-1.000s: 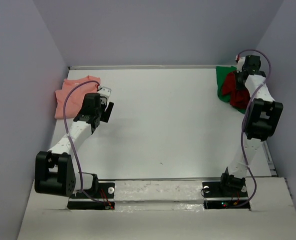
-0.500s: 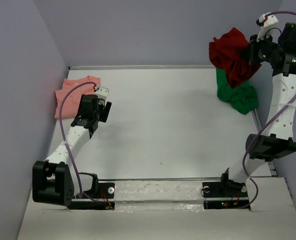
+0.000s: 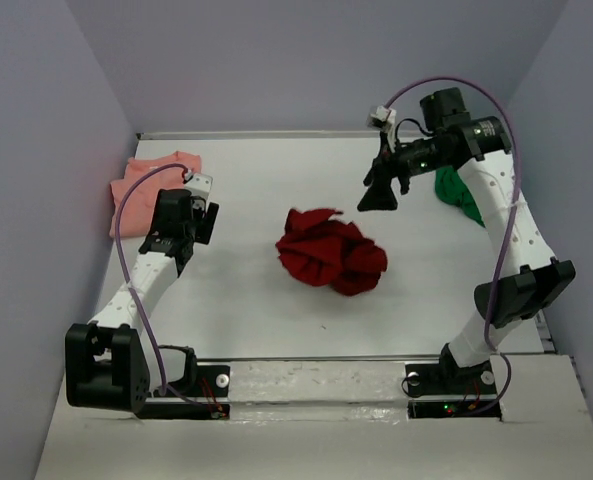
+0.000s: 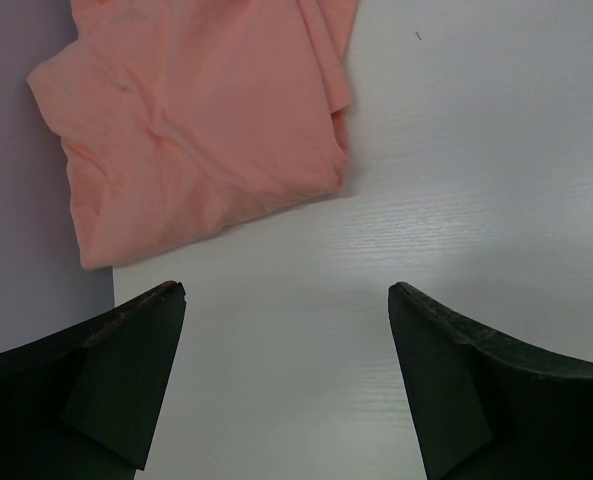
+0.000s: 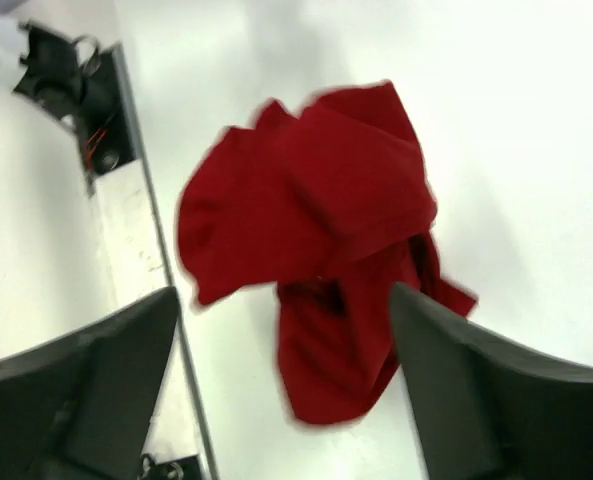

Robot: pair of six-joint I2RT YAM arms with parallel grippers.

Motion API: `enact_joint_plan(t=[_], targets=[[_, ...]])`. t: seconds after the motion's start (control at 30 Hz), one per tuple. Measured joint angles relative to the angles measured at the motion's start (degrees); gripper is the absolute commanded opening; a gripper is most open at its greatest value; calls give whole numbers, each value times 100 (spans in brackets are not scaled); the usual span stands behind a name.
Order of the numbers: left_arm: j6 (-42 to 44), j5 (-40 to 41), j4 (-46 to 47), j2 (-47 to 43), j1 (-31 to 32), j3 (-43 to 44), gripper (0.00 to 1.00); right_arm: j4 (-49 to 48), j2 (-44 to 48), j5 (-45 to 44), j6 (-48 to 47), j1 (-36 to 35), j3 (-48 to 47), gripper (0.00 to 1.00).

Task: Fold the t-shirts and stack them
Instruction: Move the tshirt to the center of the board, then flatten the tshirt out

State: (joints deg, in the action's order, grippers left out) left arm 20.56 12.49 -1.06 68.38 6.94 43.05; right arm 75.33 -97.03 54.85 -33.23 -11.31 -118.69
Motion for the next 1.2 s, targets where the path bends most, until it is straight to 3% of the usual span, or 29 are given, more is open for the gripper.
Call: enact_joint_plan(t=[0.07, 0.23, 0.43, 0.6, 0.77, 1.03, 1.2], targets=[[0, -9, 0, 0, -31, 0, 95, 87, 90, -216, -13, -476, 479, 100], [0, -59, 0, 0, -63, -7, 95, -160, 498, -1075, 315, -470, 1480, 99], [2, -256, -4, 0, -66, -7, 94, -413, 933, -1696, 461, -376, 1996, 81], [57, -1001, -208, 2, -66, -7, 88, -824, 909, -2197, 529, -407, 3029, 79], [151, -1759, -472, 225, -22, 83, 80, -1285, 654, -2704, 629, -461, 4103, 70], [170, -1963, -625, 608, 109, 146, 80, -1751, -435, -2833, 769, -1316, 4308, 65], [170, -1958, -629, 608, 109, 146, 80, -1727, -1222, -2820, 846, -2092, 3901, 60]])
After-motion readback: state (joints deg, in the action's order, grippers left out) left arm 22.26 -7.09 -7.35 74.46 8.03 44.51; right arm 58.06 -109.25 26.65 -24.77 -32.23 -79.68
